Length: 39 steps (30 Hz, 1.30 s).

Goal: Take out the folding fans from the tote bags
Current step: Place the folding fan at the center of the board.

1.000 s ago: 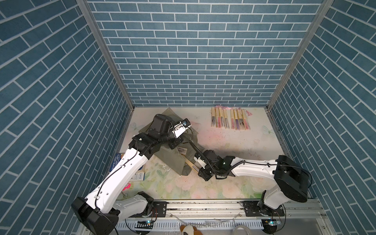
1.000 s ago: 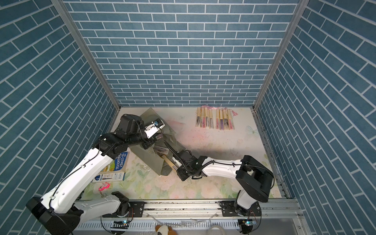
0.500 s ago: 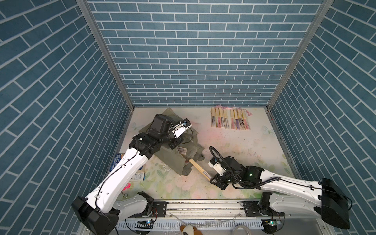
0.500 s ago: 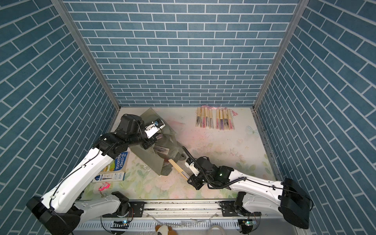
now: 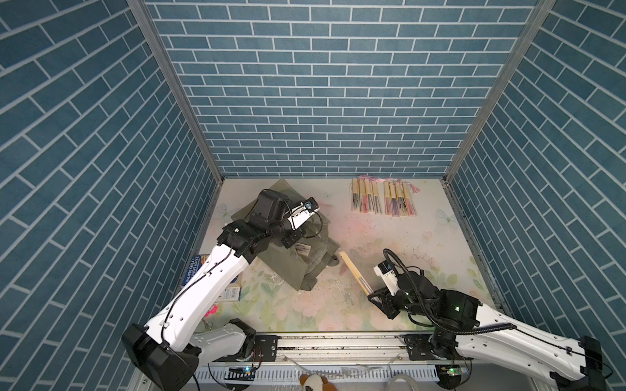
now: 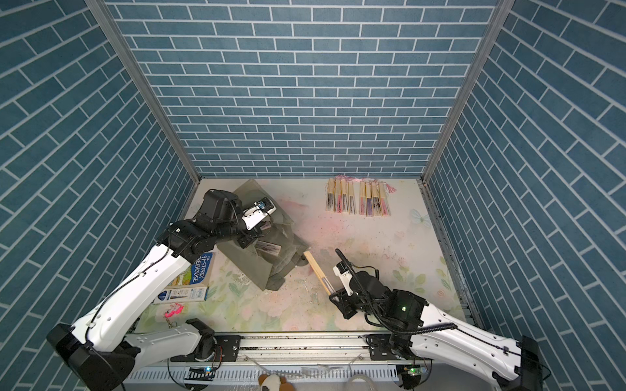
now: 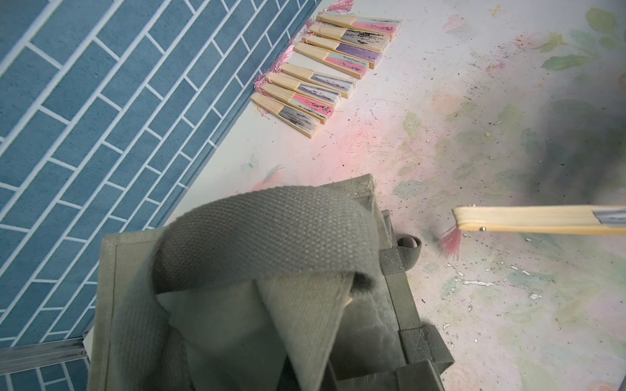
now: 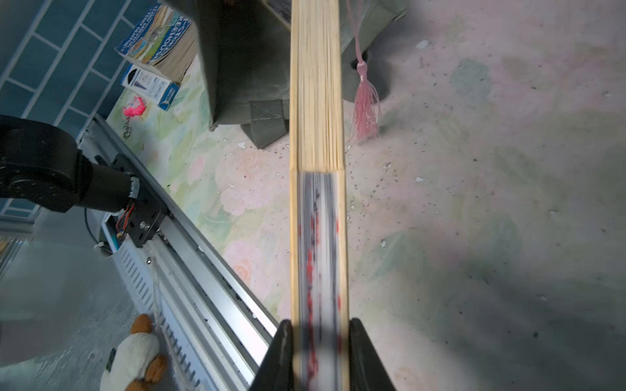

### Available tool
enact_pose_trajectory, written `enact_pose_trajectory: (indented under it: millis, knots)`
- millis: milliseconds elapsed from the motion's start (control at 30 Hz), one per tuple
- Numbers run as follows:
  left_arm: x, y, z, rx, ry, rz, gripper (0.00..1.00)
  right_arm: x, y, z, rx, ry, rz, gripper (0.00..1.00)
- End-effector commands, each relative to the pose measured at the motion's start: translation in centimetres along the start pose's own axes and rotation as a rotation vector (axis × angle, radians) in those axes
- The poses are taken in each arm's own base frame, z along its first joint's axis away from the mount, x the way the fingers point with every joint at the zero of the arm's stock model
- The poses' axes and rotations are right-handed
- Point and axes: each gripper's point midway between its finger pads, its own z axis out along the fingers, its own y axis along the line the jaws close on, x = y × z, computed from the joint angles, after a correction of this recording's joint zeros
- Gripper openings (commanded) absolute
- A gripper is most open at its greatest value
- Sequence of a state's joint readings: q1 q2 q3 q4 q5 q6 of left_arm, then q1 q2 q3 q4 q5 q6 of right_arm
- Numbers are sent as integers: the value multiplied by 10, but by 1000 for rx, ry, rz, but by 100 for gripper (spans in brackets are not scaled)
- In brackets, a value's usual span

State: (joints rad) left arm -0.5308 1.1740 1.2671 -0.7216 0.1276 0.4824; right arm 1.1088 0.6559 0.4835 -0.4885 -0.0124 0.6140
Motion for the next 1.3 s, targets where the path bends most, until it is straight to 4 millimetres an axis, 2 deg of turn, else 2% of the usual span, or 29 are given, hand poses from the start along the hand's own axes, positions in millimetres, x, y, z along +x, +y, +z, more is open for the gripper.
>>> enact_pose_trajectory:
  millis: [0, 133, 200, 433, 533, 667, 867, 967, 1267]
  knots:
    - [-2, 0, 2, -1, -6, 6, 0, -17, -27, -13, 165, -67, 48, 9]
    - [-1, -1, 2, -1, -4, 6, 0, -48, -42, -15, 251, -152, 74, 9]
    - [-2, 0, 1, -1, -6, 6, 0, -64, -52, -10, 284, -168, 122, 9]
    - [-3, -1, -1, -3, -17, 6, 0, -120, -80, 16, 419, -146, 159, 8]
    - [-3, 0, -1, -4, -15, 7, 0, -134, -93, 36, 474, -115, 155, 8]
    - [-3, 0, -1, -7, -18, 8, 0, -126, -116, 75, 509, -37, 217, 7]
    - [-2, -1, -1, -4, -16, 10, 0, -113, -130, 122, 490, 33, 294, 7]
    - [-3, 0, -2, -7, -18, 9, 0, -108, -135, 136, 496, 65, 316, 7]
    - [-2, 0, -1, -10, -15, 12, 0, -97, -137, 159, 471, 113, 353, 9]
